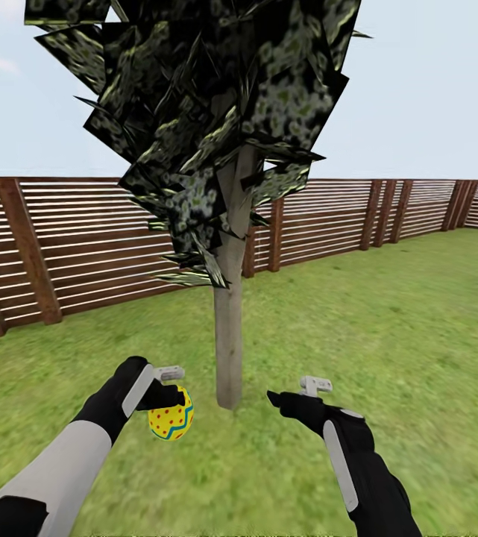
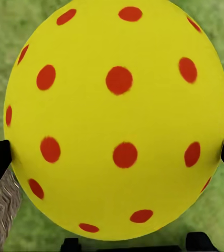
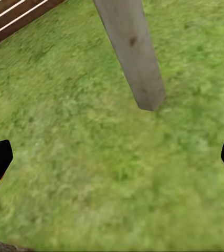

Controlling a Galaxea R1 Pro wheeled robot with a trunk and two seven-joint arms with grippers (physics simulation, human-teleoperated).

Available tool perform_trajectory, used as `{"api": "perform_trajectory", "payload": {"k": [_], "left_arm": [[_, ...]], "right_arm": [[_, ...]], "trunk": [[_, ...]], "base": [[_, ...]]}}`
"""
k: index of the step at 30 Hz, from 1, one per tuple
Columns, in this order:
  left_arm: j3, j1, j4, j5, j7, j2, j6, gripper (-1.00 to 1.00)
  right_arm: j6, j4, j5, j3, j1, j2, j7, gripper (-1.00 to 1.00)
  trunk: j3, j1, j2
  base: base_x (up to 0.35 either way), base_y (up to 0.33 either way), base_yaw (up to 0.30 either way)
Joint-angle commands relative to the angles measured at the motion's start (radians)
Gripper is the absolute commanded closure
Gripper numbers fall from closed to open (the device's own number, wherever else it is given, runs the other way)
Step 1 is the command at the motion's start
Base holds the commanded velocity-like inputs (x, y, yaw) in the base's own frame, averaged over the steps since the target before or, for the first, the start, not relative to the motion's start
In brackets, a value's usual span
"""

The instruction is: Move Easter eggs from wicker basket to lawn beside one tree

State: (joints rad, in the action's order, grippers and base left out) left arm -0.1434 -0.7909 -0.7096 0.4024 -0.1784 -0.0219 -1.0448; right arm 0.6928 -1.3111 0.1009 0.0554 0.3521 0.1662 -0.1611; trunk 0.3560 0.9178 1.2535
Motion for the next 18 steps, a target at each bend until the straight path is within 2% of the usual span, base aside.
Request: {"api": "perform_trajectory", "payload": {"k": [1, 18], "left_arm": [[-0.005, -0.001, -0.001, 0.010, -0.009, -0.001, -0.002, 1.00], [-0.007, -0.001, -0.001, 0.010, -0.009, -0.003, -0.002, 1.00]], "right_arm": [[0.005, -0.001, 0.007, 0.003, 0.001, 0.001, -0.002, -1.00], [0.005, 0.000, 0.008, 0.001, 0.001, 0.001, -0.001, -1.00]], "trunk": [[0.000, -0.004, -0.006], [-0.026, -0.069, -0.125]], "base": [[0.000, 0.000, 0.000], [0.000, 0.000, 0.000]]}}
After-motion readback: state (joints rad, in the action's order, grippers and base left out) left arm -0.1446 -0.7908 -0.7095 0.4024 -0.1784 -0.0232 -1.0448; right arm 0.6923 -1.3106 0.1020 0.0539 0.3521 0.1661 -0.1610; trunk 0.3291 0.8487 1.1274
